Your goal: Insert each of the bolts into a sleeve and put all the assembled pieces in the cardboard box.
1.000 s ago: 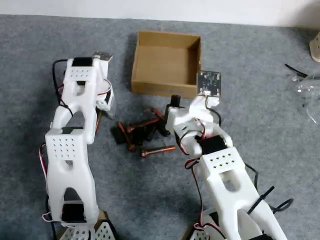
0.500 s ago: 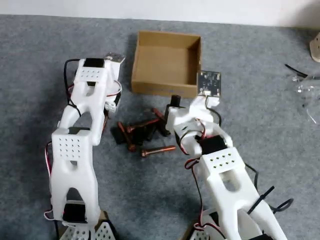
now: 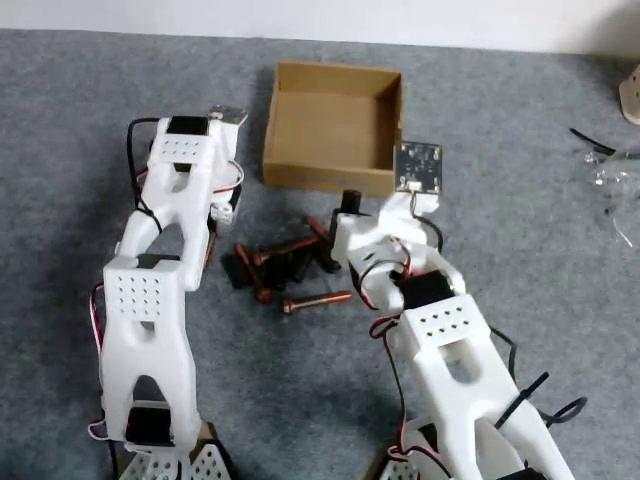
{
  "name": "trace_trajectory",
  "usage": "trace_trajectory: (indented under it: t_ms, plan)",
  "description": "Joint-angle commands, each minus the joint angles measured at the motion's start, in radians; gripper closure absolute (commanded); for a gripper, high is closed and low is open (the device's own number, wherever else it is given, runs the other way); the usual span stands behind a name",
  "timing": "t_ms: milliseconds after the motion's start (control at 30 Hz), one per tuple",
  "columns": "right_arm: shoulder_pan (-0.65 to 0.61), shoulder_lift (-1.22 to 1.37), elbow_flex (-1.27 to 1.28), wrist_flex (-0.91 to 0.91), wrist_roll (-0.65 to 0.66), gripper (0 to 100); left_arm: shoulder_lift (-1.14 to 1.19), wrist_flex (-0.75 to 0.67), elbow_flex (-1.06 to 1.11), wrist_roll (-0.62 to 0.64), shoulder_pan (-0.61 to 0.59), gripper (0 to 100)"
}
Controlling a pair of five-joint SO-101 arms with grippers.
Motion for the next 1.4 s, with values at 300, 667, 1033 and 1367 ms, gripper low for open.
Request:
trace_trajectory:
  t_ms: [300,667,1033,1367]
  plan:
    - [-0.01,-0.022,0.019,-0.038,0.011,99.5,-0.039,-0.032,0.067,0.011,-0.038,99]
    - [-0.007,-0.03,0.033,-0.038,0.012,99.5,-0.387,-0.379,0.556,0.011,-0.028,99]
    - [-0.031,-0.03,0.131,-0.159,0.014,99.5,-0.702,-0.577,0.897,0.015,0.007,99]
    - [-0.031,-0.03,0.134,-0.2,0.048,99.5,-0.998,-0.789,1.204,0.017,0.008,99]
